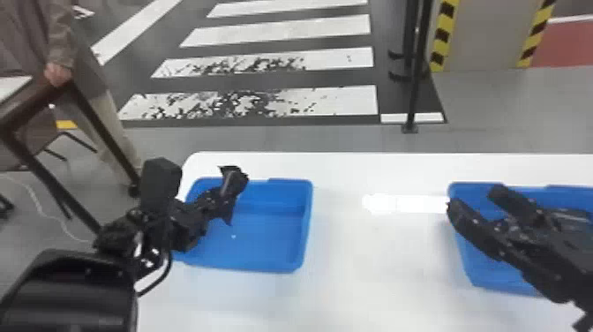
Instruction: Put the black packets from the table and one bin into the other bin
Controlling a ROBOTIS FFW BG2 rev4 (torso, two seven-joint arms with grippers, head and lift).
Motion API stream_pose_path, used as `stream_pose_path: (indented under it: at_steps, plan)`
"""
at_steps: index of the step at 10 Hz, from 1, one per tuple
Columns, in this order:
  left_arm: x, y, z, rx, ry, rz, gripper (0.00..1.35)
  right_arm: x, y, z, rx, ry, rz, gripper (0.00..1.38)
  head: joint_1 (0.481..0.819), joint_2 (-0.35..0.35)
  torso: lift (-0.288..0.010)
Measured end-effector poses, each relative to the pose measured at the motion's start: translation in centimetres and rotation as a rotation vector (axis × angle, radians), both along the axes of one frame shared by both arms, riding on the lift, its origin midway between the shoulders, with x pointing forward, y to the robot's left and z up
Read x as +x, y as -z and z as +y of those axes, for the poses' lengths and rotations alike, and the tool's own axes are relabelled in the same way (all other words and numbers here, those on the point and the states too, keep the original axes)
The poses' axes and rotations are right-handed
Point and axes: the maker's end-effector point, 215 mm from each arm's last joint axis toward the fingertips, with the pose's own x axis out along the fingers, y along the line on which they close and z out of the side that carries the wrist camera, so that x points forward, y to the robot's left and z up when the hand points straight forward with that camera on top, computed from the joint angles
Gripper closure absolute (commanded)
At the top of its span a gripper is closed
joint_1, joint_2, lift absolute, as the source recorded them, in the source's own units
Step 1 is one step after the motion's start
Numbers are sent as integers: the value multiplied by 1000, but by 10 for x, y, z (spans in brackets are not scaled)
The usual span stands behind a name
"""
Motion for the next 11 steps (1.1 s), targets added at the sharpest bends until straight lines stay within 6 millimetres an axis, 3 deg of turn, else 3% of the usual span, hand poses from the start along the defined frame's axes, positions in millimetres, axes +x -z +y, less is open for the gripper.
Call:
stream_pose_path:
  at_steps: [2, 3, 5, 6, 9, 11]
  plan:
    - [-9, -5, -63, -159, 88, -24, 1207, 8, -53, 51, 51, -114, -86, 200, 695, 201, -110]
    - [-14, -7, -100, -226, 147, -27, 1207, 11, -65, 72, 68, -162, -103, 199, 695, 182, -110]
    - [-27, -14, -166, -333, 254, -26, 1207, 23, -65, 103, 65, -227, -90, 199, 695, 147, -110]
    - [-32, -22, -188, -368, 292, -31, 1207, 30, -58, 114, 54, -246, -77, 200, 695, 127, -110]
    - [-39, -48, -216, -406, 350, -72, 1207, 45, -28, 141, 1, -303, -19, 209, 695, 116, -110]
    - [-39, -60, -220, -405, 364, -95, 1207, 49, -10, 155, -19, -339, 13, 415, 695, 129, -110]
